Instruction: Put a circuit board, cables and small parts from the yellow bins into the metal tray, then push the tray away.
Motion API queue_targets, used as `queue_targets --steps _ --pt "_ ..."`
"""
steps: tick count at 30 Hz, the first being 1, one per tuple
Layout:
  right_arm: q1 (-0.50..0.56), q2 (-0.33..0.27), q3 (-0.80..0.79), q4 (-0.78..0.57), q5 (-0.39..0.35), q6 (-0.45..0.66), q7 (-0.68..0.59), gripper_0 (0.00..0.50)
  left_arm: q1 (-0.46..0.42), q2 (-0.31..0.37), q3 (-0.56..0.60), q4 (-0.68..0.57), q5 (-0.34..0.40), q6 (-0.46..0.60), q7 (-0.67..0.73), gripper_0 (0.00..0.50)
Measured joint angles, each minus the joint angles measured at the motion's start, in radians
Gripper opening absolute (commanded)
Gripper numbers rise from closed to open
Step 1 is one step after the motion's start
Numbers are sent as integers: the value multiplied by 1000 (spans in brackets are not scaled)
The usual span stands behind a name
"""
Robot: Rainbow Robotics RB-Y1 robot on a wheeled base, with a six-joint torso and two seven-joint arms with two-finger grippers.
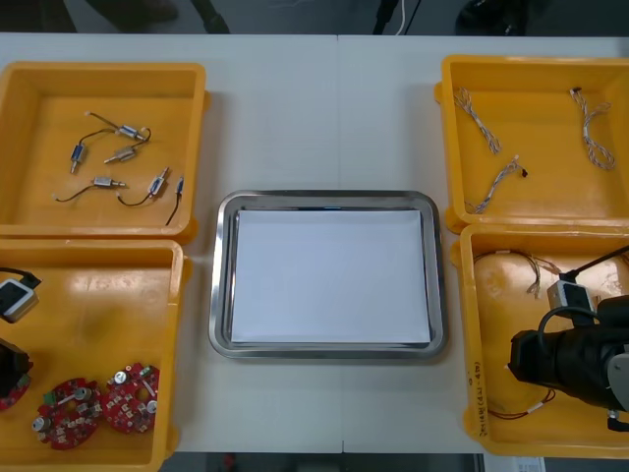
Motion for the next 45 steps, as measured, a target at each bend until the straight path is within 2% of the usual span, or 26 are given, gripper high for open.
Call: queue_targets --steps 10,16,26,34,36,37,38,39,40,45 --pt "-31 -13 -17 1 -12 7 0 0 -132 -3 -62 3 8 21 0 0" --pt "-55 -45 -59 2 -23 7 0 0 -194 -7 -124 29 -6 20 1 0" --pt "-73 -109 -86 2 -24 -6 0 0 -206 -13 -166 103 -16 -49 9 0" --pt "-79 -117 -86 2 -3 -8 0 0 -207 -13 -167 103 -16 -50 9 5" --pt "-83 -117 -86 2 11 -10 0 0 -207 -13 -167 103 -16 -50 9 151" --pt "-85 -117 -86 2 16 -10 0 0 -207 -13 -167 103 -16 -50 9 310" --pt "-87 -117 -86 2 21 -10 0 0 -207 -13 -167 103 -16 -49 9 429" --pt "-89 -117 -86 2 24 -11 0 0 -208 -13 -167 103 -14 -46 10 482" --pt "-91 -117 -86 2 28 -11 0 0 -208 -13 -166 102 -13 -39 10 500" --pt "-102 -117 -86 2 33 -11 0 0 -209 -13 -148 82 -4 51 10 500"
